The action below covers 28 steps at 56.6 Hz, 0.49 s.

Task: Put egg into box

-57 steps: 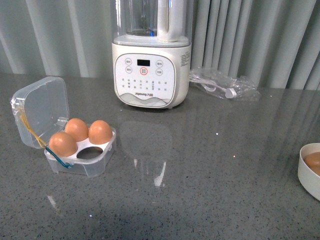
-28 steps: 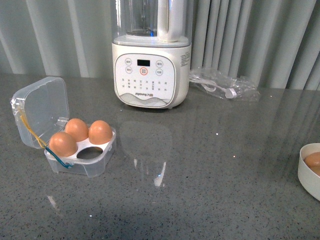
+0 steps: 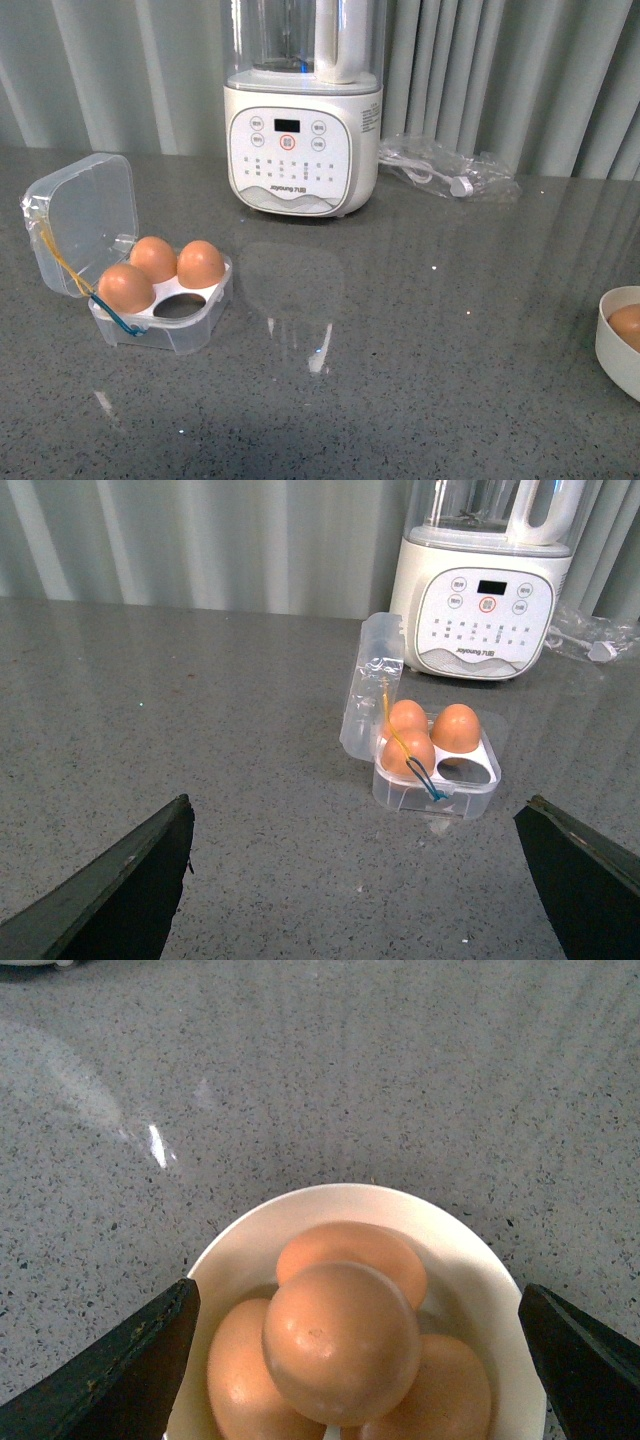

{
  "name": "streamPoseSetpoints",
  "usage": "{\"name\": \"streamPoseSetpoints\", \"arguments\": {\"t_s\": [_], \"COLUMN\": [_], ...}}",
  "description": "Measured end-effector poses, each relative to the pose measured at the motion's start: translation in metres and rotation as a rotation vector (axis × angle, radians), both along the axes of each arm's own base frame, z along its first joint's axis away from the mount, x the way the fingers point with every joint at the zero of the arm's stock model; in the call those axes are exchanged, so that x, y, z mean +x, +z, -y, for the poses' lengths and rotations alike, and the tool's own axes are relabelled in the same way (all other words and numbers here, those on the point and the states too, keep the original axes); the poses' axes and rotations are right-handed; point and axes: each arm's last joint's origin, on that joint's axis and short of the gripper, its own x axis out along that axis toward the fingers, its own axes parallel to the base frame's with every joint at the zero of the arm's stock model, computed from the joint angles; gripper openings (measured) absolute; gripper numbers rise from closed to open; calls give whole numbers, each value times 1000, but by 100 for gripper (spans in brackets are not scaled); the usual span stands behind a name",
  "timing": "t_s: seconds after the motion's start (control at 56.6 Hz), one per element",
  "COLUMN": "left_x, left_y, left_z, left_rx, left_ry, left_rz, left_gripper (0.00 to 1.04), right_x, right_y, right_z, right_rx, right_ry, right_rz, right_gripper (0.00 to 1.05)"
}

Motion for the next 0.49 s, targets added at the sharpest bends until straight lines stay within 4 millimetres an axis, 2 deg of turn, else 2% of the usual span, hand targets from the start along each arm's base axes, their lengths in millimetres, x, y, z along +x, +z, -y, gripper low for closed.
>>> {"name": "streamPoseSetpoints", "arguments": {"t_s": [0.406, 0.494], "left_x": [0, 0], "left_y": [0, 0], "left_z": [0, 0], "left_rx": [0, 0], "left_ry": [0, 0], "left_rz": [0, 0], "left_gripper": [98, 98], "right_x": [4, 4], "right_y": [-8, -8], "right_z": [3, 3], "right_rx": [25, 30], "right_ry": [12, 9], "right_rz": [36, 37], "right_gripper": [97, 86]}}
